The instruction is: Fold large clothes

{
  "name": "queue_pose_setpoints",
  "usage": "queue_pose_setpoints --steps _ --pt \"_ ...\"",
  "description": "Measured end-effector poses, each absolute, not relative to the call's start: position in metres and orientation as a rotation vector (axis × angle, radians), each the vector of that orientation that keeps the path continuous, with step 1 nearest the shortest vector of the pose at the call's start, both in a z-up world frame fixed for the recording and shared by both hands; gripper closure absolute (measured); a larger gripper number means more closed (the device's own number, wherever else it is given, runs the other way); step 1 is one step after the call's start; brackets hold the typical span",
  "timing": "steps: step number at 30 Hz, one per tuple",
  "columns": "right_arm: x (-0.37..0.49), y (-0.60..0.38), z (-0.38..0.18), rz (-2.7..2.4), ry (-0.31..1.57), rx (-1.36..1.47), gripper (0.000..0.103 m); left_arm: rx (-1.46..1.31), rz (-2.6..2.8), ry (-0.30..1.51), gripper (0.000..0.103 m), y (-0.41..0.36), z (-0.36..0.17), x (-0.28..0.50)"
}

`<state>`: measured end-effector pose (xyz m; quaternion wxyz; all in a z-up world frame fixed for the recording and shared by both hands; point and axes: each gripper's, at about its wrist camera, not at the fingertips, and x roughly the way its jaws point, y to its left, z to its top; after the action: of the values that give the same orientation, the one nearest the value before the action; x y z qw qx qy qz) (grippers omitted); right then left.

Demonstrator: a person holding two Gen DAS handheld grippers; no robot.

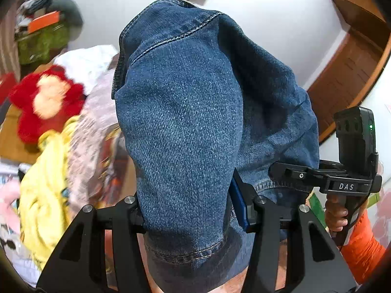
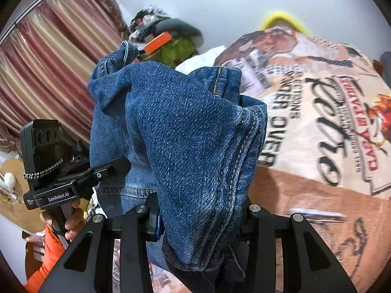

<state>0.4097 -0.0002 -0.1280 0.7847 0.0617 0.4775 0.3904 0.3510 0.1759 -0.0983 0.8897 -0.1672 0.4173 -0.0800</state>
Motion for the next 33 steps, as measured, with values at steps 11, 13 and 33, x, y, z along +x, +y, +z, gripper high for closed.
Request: queue_pose_setpoints --steps 11,13,33 --pt "0.41 0.078 -0.222 0.859 1.262 0.111 0.065 -0.472 -0.079 1.042 0.051 0.246 -0.18 0.332" --pt "0.417 0.084 -0.242 0.846 1.301 0.108 0.065 -0.495 -0.078 1.075 0.051 0.253 -0.201 0.339" --pt "0.445 0.084 -0.277 0.797 1.283 -0.054 0.043 -0.217 0.055 1.021 0.031 0.251 -0.238 0.352"
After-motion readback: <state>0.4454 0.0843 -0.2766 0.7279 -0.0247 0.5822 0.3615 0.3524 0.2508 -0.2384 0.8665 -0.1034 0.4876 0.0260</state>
